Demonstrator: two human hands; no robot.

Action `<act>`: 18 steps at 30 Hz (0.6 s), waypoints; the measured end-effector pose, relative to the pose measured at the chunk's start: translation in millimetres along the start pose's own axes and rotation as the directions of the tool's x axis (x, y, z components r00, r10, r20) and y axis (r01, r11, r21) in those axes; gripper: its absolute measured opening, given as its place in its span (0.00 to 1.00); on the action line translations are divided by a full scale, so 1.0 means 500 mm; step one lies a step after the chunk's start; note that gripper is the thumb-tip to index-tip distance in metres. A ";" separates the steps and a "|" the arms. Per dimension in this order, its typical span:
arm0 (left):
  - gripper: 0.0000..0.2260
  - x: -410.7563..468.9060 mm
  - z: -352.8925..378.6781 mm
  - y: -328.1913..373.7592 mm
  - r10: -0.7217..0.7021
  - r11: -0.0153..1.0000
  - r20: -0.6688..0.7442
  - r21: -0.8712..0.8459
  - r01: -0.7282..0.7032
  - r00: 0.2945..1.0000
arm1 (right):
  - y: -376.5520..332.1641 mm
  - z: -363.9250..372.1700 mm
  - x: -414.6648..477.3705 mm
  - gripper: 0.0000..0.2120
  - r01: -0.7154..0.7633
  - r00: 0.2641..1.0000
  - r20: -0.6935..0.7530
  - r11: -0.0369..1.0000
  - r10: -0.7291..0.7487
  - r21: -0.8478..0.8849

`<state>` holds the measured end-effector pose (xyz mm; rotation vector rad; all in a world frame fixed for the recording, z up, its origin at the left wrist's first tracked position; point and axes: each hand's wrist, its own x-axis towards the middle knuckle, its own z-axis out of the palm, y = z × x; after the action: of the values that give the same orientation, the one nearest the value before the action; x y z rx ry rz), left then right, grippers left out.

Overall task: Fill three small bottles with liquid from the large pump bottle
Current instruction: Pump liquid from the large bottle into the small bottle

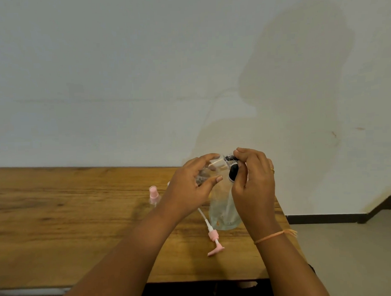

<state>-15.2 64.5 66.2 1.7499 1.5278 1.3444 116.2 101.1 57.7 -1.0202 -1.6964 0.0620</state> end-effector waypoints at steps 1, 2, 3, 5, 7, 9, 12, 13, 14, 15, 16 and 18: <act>0.20 0.000 -0.001 0.000 0.008 1.000 -0.003 0.008 -0.008 1.000 | -0.002 -0.002 0.001 0.11 0.008 1.000 -0.003 1.000 -0.009 -0.003; 0.20 0.000 -0.001 0.001 0.010 1.000 -0.005 0.013 -0.010 1.000 | -0.003 -0.003 0.002 0.11 0.019 1.000 -0.005 1.000 -0.019 -0.006; 0.20 0.000 0.000 0.000 0.009 1.000 -0.008 0.013 -0.009 1.000 | -0.003 -0.004 0.003 0.11 0.027 1.000 -0.004 1.000 -0.027 -0.007; 0.20 0.001 0.000 -0.001 0.000 1.000 -0.012 0.005 0.000 1.000 | -0.002 -0.002 0.003 0.11 0.038 0.999 0.004 0.999 -0.038 -0.003; 0.20 0.001 0.000 -0.004 -0.016 1.000 0.001 -0.004 0.016 1.000 | 0.002 0.001 0.000 0.11 0.049 0.999 0.016 0.999 -0.049 -0.024; 0.20 -0.001 0.001 -0.007 -0.037 0.999 0.020 -0.016 0.037 0.999 | 0.007 0.003 -0.005 0.11 0.071 0.997 0.027 0.996 -0.069 -0.056; 0.20 -0.005 0.003 -0.007 -0.059 0.998 0.033 -0.025 0.060 0.998 | 0.010 0.002 -0.009 0.12 0.090 0.995 0.039 0.994 -0.087 -0.063; 0.20 -0.005 0.004 -0.007 -0.059 0.998 0.033 -0.025 0.060 0.998 | 0.009 0.001 -0.008 0.12 0.083 0.996 0.036 0.995 -0.081 -0.054; 0.20 -0.006 0.006 -0.006 -0.057 0.998 0.030 -0.028 0.058 0.998 | 0.007 0.000 -0.008 0.11 0.071 0.997 0.034 0.997 -0.070 -0.041; 0.20 -0.006 0.007 -0.005 -0.052 0.998 0.025 -0.033 0.053 0.998 | 0.004 -0.001 -0.007 0.11 0.059 0.998 0.033 0.998 -0.058 -0.029; 0.20 -0.006 0.007 -0.004 -0.044 0.998 0.019 -0.036 0.045 0.999 | 0.002 -0.002 -0.006 0.11 0.050 0.998 0.030 0.999 -0.050 -0.018; 0.21 -0.005 0.006 -0.003 -0.021 1.000 0.004 -0.018 0.021 1.000 | -0.002 -0.005 -0.003 0.11 0.043 0.999 0.017 0.999 -0.043 -0.009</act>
<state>-13.3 63.4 62.9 1.7199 1.5235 1.3393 117.8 98.1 58.0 -0.9921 -1.7343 0.0352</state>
